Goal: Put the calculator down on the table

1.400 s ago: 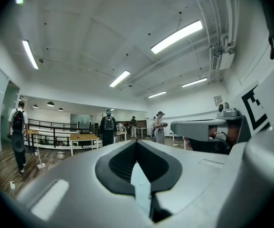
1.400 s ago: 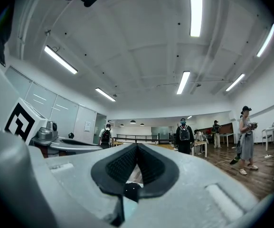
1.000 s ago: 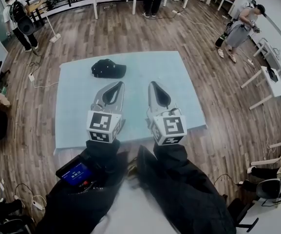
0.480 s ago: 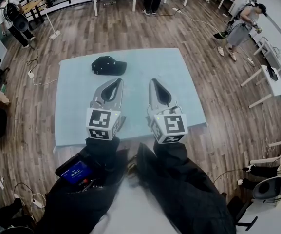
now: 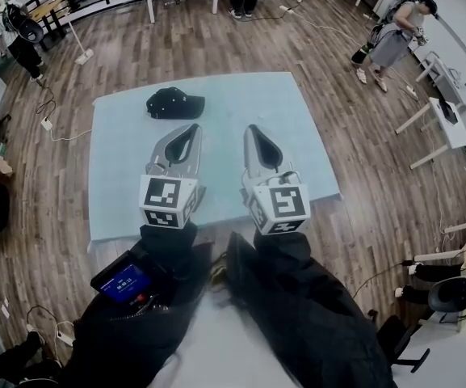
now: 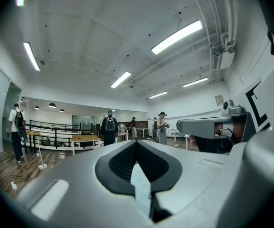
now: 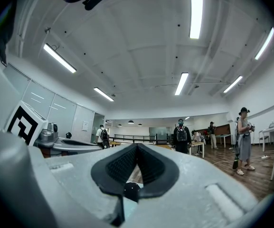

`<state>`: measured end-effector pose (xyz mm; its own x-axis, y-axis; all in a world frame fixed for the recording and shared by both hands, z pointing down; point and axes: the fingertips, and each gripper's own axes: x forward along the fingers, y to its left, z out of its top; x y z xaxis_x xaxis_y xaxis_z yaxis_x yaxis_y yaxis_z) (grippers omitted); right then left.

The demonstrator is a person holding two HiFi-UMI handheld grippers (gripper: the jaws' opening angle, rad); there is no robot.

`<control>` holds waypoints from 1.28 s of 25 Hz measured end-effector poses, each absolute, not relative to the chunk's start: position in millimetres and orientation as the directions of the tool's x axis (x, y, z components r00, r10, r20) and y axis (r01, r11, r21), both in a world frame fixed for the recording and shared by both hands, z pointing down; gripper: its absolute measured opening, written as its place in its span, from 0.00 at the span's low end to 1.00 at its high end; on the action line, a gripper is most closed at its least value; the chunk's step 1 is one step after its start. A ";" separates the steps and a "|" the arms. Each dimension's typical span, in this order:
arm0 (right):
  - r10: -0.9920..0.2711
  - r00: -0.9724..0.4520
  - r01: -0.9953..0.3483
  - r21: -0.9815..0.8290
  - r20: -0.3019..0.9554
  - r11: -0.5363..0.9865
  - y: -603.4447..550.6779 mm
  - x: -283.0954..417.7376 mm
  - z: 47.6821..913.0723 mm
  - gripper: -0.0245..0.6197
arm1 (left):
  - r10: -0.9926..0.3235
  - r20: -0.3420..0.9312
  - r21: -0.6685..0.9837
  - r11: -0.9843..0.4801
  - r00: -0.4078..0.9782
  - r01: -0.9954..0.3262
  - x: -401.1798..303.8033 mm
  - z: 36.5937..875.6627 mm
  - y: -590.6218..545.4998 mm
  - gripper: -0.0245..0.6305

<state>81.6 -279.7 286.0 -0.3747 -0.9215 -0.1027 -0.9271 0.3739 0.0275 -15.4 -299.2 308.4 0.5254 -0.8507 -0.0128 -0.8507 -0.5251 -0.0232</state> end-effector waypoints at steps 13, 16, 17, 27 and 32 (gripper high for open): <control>-0.922 -0.367 -0.930 0.028 -0.120 0.366 -270.9 86.7 284.7 0.04 | -0.842 -0.021 -0.021 -0.539 0.539 -0.842 -9.6 306.5 -294.3 0.04; -0.924 -0.364 -0.931 0.026 -0.116 0.363 -269.9 86.8 285.5 0.04 | -0.842 -0.019 -0.021 -0.538 0.539 -0.843 -10.3 307.9 -293.4 0.04; -0.921 -0.370 -0.929 0.027 -0.118 0.369 -269.1 85.5 285.8 0.04 | -0.843 -0.018 -0.020 -0.537 0.538 -0.843 -10.7 308.3 -292.8 0.04; -0.914 -0.378 -0.926 0.044 -0.147 0.376 -263.7 80.7 276.9 0.04 | -0.844 -0.015 -0.023 -0.535 0.536 -0.844 -13.7 306.4 -290.6 0.04; -0.919 -0.371 -0.929 0.047 -0.137 0.368 -264.1 80.3 278.4 0.04 | -0.838 -0.009 -0.023 -0.545 0.545 -0.838 -11.8 308.4 -291.0 0.04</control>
<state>80.3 -264.1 278.4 -0.3708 -0.9186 -0.1367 -0.9287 0.3679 0.0471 -11.8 -291.0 308.4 0.5451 -0.8383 -0.0089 -0.8383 -0.5448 -0.0232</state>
